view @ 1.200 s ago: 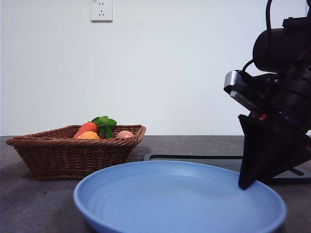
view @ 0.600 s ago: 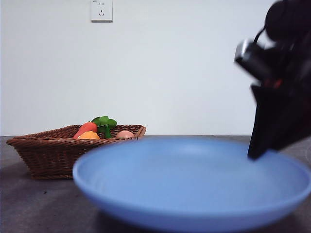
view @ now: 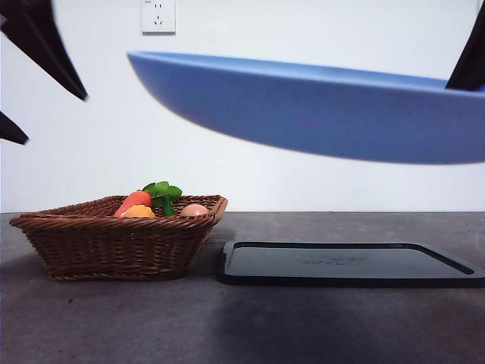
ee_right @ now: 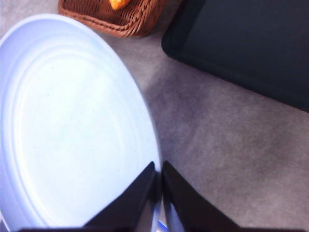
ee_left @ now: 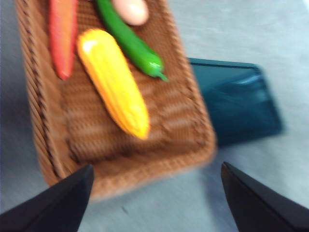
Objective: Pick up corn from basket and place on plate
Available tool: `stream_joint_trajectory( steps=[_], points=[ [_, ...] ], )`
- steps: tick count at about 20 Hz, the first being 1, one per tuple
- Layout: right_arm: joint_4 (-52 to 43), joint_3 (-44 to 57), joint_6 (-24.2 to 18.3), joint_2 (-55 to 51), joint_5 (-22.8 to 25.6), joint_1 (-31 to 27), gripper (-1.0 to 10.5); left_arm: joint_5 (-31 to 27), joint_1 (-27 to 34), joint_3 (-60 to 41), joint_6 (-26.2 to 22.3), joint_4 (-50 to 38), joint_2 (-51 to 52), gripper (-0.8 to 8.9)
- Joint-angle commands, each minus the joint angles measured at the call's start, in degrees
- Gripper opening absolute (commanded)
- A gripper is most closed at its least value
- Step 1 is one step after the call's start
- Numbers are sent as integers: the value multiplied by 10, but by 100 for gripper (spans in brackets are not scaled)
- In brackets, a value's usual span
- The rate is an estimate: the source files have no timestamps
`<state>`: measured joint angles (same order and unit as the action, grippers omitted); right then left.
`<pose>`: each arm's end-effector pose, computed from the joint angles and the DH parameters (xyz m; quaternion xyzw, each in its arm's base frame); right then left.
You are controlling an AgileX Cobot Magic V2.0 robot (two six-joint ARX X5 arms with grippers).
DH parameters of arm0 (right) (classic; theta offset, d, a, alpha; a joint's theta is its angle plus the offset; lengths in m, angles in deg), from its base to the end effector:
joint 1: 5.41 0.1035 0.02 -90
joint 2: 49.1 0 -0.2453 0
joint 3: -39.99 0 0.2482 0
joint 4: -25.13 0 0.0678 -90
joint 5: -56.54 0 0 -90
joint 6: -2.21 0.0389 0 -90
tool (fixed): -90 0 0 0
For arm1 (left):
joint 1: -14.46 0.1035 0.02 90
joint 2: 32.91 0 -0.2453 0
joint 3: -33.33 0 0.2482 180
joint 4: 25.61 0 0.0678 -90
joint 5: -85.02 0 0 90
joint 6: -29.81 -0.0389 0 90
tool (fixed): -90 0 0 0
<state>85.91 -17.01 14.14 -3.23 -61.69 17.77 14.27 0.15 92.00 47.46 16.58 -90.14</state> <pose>0.1388 0.0794 0.2497 0.1034 0.4581 0.3479 0.8114 0.2047 -0.0655 0.2478 -0.1525 0.3852 -0.2141 0.8846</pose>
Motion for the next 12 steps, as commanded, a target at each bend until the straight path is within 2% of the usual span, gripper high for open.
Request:
stream_joint_trajectory(
  steps=[1,6,12],
  points=[
    [9,-16,17,-9,5,2,3,-62,-26,43,9,-10,-67,428],
    [19,-24,27,-36,20,2,4,-122,-65,139,8,-6,-235,414],
    [30,-29,28,-45,28,2,3,-182,-92,263,4,45,-415,414]
  ],
)
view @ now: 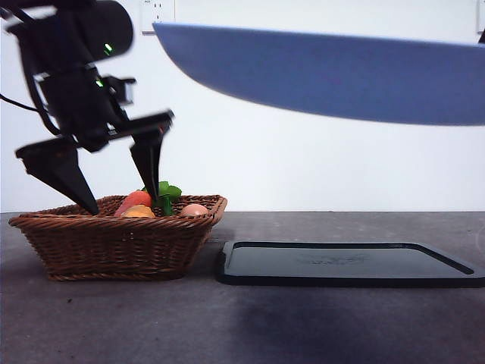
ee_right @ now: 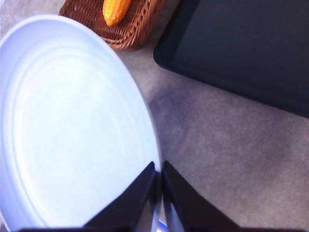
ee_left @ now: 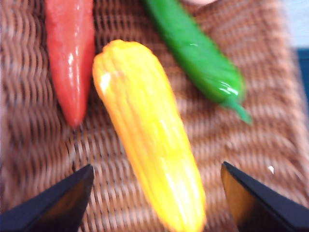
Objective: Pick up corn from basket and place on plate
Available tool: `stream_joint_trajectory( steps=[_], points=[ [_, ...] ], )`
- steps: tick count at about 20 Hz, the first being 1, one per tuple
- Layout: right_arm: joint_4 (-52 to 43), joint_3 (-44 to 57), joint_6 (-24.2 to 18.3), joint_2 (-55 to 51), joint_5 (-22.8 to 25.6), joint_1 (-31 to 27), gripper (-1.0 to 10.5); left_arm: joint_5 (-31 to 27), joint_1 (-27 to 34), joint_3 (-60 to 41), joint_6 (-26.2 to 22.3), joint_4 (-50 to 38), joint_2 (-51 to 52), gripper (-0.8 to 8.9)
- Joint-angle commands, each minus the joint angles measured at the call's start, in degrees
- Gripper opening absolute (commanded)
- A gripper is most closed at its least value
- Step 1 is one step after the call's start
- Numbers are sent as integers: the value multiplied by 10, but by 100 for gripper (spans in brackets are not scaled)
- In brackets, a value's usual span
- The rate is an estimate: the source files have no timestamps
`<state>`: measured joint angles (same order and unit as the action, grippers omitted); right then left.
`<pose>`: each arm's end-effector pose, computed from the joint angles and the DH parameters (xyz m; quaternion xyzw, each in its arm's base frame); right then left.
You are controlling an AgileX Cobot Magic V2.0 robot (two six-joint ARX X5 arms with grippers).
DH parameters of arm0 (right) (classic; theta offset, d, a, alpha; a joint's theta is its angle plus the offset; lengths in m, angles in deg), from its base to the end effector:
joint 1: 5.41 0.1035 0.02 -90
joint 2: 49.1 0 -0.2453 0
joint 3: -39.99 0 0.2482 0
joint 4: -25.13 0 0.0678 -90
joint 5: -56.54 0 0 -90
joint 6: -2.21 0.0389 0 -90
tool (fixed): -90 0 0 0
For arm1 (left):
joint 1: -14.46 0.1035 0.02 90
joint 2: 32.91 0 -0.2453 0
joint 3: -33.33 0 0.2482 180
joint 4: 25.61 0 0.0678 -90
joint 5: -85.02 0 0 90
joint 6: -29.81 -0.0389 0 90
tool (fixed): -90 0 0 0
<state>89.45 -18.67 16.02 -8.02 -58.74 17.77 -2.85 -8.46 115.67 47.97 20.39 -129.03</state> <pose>0.1242 0.0713 0.2647 0.1079 0.4390 0.3263 0.8301 0.3134 -0.1341 0.1961 -0.0448 0.5137 -0.1083 0.8499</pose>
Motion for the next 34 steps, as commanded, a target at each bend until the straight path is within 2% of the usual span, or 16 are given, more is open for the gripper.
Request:
stream_joint_trajectory(
  steps=[1,7,14,16,18,20,24,29,32,34],
  points=[
    [-5,-12,9,2,-1,2,4,-14,-7,39,-1,10,-45,414],
    [-13,-12,7,3,3,2,4,-14,-9,62,1,13,-101,413],
    [-32,-12,7,4,3,2,4,-14,-14,62,3,15,-107,206],
    [-32,-12,6,4,3,2,4,-14,-14,62,4,23,-104,202],
    [-32,-12,6,4,6,2,4,-14,-11,62,4,36,-88,202],
    [-32,-12,5,9,28,2,3,-14,-11,62,4,41,-54,202],
    [-52,-12,-8,66,33,-11,4,-10,-14,62,5,44,52,202],
    [-161,-12,8,207,16,-32,4,50,-58,62,3,45,154,202],
    [-229,-12,39,271,-33,-53,4,54,-114,61,-7,46,151,202],
    [-259,-15,56,298,-49,-62,4,54,-158,61,-18,40,139,202]
  ],
)
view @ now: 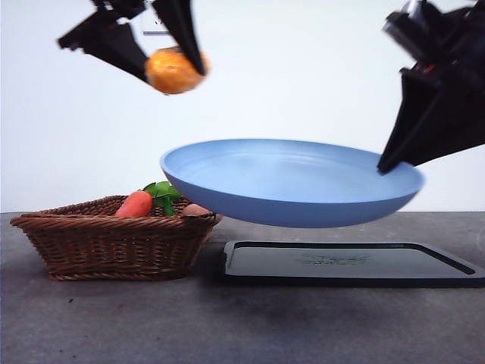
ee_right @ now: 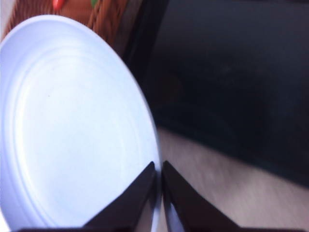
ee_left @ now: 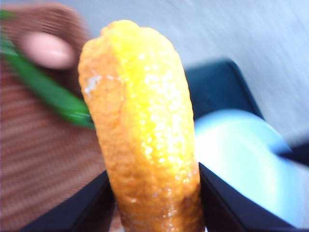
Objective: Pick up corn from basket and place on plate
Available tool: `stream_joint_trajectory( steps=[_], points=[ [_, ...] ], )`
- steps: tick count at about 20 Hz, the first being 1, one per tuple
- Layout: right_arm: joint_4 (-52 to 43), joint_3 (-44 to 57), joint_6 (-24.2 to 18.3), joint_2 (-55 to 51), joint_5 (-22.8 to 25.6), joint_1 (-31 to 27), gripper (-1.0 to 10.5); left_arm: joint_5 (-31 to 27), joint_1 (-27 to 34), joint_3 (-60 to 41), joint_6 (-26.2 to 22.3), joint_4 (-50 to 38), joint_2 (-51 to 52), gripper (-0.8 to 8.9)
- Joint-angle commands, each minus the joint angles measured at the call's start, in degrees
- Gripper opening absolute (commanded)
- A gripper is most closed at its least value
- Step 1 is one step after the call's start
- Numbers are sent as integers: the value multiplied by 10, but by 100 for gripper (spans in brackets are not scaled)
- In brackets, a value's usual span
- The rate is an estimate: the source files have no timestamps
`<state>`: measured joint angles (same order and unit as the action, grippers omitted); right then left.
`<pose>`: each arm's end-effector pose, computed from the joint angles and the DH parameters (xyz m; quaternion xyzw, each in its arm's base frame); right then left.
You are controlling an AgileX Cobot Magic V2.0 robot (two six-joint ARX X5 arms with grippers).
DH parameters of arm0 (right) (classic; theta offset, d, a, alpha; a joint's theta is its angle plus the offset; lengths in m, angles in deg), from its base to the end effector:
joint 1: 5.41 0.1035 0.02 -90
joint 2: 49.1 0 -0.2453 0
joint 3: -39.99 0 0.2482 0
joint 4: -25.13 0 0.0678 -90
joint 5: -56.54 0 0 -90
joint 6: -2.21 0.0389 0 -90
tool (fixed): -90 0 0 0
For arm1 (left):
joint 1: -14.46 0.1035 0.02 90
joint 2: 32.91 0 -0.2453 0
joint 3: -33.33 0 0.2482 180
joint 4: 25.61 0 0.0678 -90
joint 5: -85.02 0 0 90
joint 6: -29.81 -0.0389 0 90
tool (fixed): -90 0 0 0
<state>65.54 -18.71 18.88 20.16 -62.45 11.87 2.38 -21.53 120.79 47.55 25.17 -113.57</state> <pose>0.2248 0.0897 0.2083 0.1638 0.4749 0.2889 0.8150 0.2424 -0.1822 0.3011 -0.0414 0.4113 -0.2824 0.8657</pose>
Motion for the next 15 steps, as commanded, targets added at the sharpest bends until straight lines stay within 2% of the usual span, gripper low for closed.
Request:
stream_joint_trajectory(
  steps=[1,4,6,12,15],
  points=[
    [-24,-20,29,29,-15,-7,4,2,-46,10,-23,-13,-23,202],
    [-24,-42,29,52,-32,-14,4,2,-90,10,-39,-25,-56,202],
    [-23,-53,29,53,-36,-14,3,1,-110,10,-68,-28,-86,202],
    [-11,-63,26,53,-40,-14,4,1,-136,10,-98,-36,-155,214],
    [-10,-63,24,53,-40,-14,3,-1,-140,10,-98,-35,-159,305]
  ],
)
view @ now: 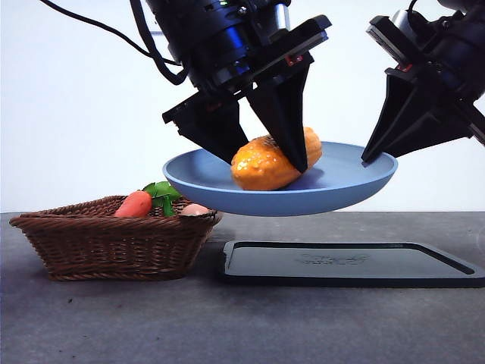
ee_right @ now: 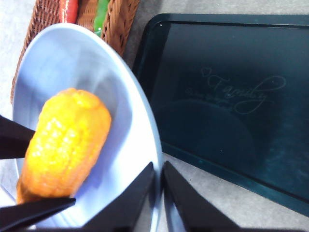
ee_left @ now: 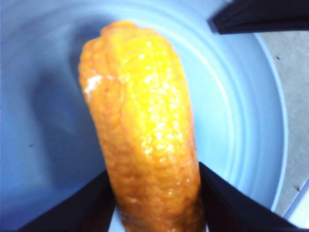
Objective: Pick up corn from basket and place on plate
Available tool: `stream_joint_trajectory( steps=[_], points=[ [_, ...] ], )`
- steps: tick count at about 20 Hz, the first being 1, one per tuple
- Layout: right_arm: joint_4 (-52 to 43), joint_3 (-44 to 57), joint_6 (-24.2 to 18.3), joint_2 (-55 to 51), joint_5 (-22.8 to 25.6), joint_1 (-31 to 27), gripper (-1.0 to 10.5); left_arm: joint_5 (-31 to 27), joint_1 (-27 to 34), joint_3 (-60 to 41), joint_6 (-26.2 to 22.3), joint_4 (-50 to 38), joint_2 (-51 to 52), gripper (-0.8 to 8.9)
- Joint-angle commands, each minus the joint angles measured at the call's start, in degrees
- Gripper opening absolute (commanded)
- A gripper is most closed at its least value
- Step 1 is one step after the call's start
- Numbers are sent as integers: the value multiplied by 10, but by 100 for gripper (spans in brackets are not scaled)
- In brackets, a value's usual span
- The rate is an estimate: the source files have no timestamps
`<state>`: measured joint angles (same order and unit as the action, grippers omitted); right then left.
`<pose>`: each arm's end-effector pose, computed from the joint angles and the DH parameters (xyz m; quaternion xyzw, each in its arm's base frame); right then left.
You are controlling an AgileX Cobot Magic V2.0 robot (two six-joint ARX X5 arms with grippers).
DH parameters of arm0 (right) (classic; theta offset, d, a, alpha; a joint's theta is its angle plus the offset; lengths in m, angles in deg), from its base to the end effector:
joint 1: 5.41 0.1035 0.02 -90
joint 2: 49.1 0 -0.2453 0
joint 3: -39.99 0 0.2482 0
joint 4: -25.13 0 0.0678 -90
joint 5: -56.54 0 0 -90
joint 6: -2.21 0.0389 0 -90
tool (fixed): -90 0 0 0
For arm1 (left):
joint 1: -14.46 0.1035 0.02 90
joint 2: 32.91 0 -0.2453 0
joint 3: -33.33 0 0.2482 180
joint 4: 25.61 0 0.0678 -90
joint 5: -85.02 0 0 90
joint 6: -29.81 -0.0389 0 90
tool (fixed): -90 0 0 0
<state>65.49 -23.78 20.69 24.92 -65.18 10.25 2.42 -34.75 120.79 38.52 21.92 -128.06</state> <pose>0.2455 0.0901 0.2172 0.1919 0.4761 0.2906 0.8075 0.2240 -0.2673 0.2272 0.1056 0.4636 -0.3861 0.7905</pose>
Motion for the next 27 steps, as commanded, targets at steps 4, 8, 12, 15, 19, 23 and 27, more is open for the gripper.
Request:
stream_joint_trajectory(
  steps=[4,8,12,15,19,23,27],
  points=[
    [-10,-12,4,5,-13,2,4,-1,-9,10,-8,4,-14,342],
    [-10,-12,2,5,-12,2,4,-1,-9,13,-8,12,-12,419],
    [-10,-12,1,5,-10,2,4,-1,-9,49,-12,57,-8,435],
    [-10,-12,0,5,0,2,4,-1,-9,102,-22,101,-7,435],
    [-10,-12,-1,5,3,-4,4,-1,-7,181,-37,156,-7,434],
    [-10,-12,-10,7,3,-24,4,-2,-6,245,-48,196,-7,434],
    [-20,-12,-21,20,2,-61,4,-2,-5,294,-52,224,-7,433]
  ],
)
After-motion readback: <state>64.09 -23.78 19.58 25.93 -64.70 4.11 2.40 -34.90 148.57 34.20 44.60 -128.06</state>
